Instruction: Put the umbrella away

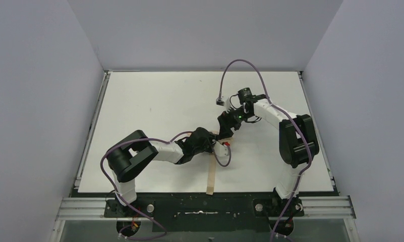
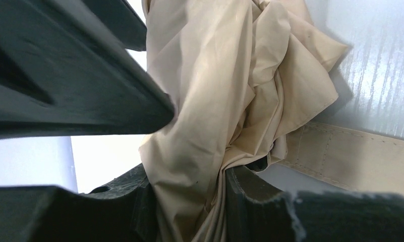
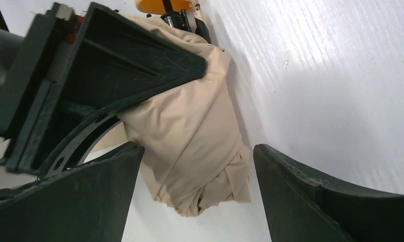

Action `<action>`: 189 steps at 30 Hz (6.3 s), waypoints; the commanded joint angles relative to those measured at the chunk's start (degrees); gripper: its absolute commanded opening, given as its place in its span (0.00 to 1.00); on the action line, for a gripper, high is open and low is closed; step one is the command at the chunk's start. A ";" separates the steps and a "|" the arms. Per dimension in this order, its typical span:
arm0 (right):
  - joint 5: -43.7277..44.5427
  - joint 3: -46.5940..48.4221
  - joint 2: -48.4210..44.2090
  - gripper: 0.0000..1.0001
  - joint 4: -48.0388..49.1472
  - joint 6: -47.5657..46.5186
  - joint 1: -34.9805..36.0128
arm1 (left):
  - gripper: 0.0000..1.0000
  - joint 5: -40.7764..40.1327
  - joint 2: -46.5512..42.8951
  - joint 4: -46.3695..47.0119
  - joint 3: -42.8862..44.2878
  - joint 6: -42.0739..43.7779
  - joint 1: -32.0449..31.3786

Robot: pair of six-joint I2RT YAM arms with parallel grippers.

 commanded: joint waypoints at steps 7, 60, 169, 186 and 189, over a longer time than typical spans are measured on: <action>-3.16 -1.60 -9.01 0.87 0.33 0.50 -2.77 | 0.00 2.80 0.33 -6.52 -1.57 -1.07 0.12; 30.44 -13.60 -4.29 0.14 20.94 2.66 4.26 | 0.69 15.17 -32.77 -16.86 -3.81 -28.31 3.08; 58.66 -46.66 -39.68 0.64 45.01 -17.13 32.48 | 0.00 42.44 12.49 -59.42 35.72 -21.58 19.94; 45.83 -47.63 -41.14 0.57 53.94 -7.92 40.39 | 0.00 41.54 12.65 -59.51 35.97 -22.37 19.86; 45.41 -47.08 -37.01 0.57 57.74 -7.66 41.13 | 0.00 41.49 12.60 -59.45 35.97 -22.47 19.86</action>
